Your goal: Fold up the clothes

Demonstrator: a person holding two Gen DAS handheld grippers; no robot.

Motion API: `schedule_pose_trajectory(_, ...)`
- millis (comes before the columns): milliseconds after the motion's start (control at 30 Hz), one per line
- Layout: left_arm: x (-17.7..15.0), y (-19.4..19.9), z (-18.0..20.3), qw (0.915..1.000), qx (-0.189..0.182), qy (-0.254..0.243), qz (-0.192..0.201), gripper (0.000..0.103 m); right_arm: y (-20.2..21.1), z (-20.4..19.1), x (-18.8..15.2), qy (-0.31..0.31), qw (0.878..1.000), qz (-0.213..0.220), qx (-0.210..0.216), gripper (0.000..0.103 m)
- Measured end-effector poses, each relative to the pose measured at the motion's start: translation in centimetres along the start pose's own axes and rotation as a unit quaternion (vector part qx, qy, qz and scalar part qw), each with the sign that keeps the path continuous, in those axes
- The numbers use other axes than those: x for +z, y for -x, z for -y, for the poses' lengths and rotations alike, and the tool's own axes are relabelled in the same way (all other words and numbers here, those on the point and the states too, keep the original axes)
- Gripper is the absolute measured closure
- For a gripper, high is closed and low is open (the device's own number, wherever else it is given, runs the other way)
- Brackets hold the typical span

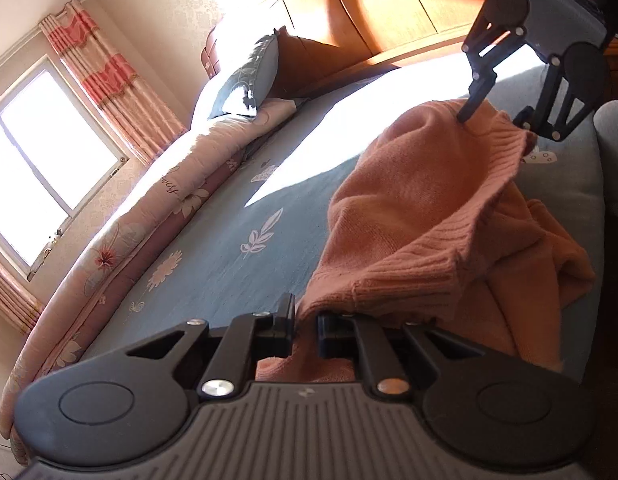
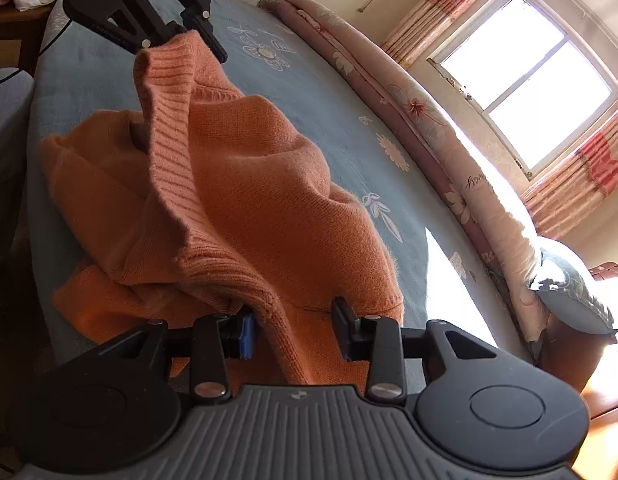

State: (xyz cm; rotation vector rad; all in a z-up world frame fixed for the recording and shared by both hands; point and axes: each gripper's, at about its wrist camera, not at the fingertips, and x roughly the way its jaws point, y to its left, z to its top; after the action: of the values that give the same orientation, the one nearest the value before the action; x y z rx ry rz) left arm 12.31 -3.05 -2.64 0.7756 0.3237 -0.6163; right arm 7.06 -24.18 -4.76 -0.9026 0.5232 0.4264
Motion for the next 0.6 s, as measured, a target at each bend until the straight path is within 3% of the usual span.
schedule_pose_trajectory(133,0.3,0.0,-1.6,0.999,0.01,0.042,-0.004,0.094,-1.1,-3.2,-1.2,0.097,0.993,-0.026,-0.056,0.063)
schedule_pose_trajectory(167,0.3,0.0,-2.0,0.9986,0.012,0.052,-0.005,0.094,-1.2,-3.6,-1.4,0.112,0.991,-0.035,-0.061,0.075)
schedule_pose_trajectory(200,0.3,0.0,-2.4,0.998,0.013,0.061,-0.005,0.094,-1.2,-3.7,-1.4,0.115,0.991,-0.039,-0.063,0.098)
schedule_pose_trajectory(233,0.4,0.0,-2.8,0.9974,0.015,0.07,-0.006,0.094,-0.9,-3.6,-1.2,0.106,0.992,-0.036,-0.064,0.098)
schedule_pose_trajectory(400,0.5,-0.2,-4.7,0.9928,0.022,0.117,-0.009,0.094,1.1,0.4,0.4,-0.021,0.999,0.001,-0.033,0.097)
schedule_pose_trajectory(533,0.7,-0.3,-6.3,0.9876,0.028,0.154,-0.011,0.094,2.1,5.0,1.1,-0.136,0.99,0.028,0.005,0.097)
schedule_pose_trajectory(600,0.7,-0.4,-7.2,0.9844,0.033,0.172,-0.012,0.094,2.4,6.9,1.4,-0.169,0.985,0.04,0.002,0.097)
